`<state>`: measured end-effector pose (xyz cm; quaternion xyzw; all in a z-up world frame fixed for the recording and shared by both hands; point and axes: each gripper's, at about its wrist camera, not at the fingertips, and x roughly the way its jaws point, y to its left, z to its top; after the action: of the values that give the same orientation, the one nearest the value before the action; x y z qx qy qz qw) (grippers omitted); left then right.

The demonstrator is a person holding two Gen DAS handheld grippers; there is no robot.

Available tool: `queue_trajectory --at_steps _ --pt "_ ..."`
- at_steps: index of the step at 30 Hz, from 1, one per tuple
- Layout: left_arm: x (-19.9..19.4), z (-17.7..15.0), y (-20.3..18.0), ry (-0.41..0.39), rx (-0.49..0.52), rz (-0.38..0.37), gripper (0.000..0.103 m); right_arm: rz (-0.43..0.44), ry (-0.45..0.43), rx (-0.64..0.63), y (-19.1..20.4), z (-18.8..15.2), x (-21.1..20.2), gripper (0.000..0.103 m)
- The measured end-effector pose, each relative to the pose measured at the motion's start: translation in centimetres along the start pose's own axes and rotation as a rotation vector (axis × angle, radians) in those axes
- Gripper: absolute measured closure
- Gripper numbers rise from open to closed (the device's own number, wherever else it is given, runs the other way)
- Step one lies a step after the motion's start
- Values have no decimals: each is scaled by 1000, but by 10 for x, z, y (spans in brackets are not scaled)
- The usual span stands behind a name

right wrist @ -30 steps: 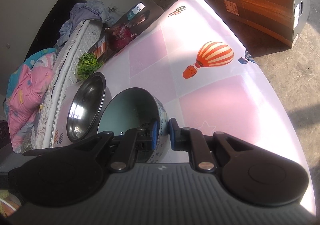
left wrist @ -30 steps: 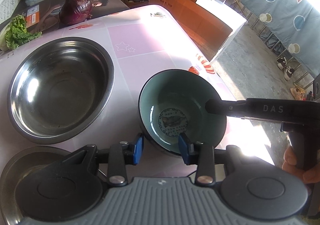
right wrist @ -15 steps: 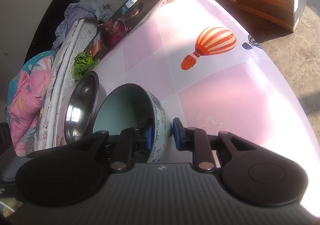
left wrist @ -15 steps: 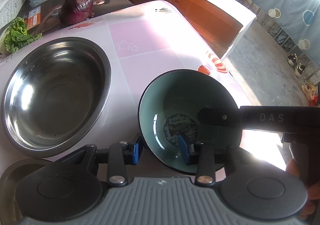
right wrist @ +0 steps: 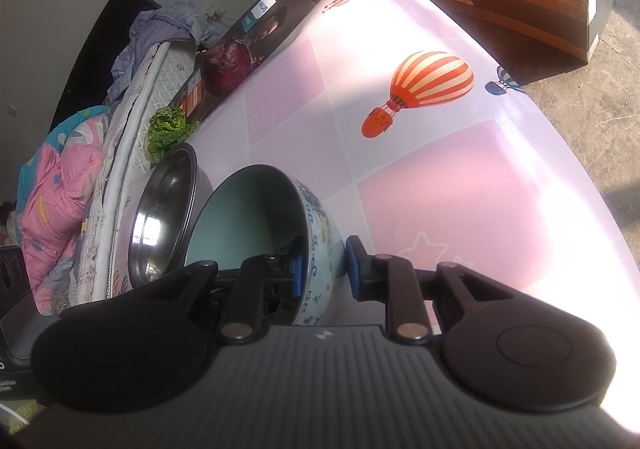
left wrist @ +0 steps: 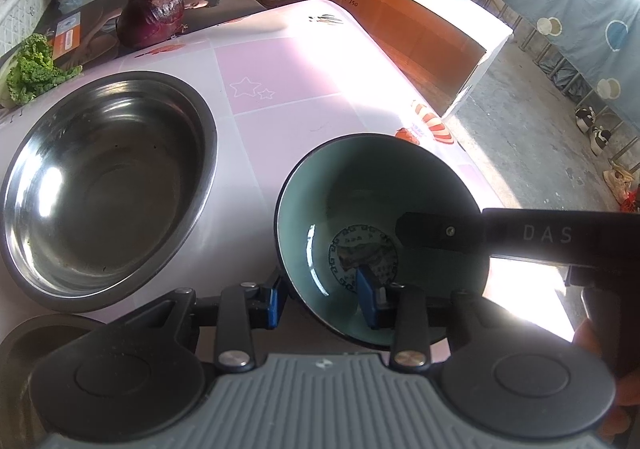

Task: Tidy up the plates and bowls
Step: 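Lift the green bowl with the right tool into the steel bowl held by the left tool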

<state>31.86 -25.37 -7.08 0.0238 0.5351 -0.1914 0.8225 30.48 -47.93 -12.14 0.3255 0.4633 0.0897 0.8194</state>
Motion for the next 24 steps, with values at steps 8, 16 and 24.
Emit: queue_trajectory --at_steps 8,16,24 --pt "-3 0 1 -9 5 -7 66 -4 -10 4 2 0 -5 83" --pt "-16 0 4 -33 9 -9 66 3 -23 -9 13 3 -12 83" --pt "-45 5 22 -82 -12 -19 66 14 -41 -32 41 10 -23 83"
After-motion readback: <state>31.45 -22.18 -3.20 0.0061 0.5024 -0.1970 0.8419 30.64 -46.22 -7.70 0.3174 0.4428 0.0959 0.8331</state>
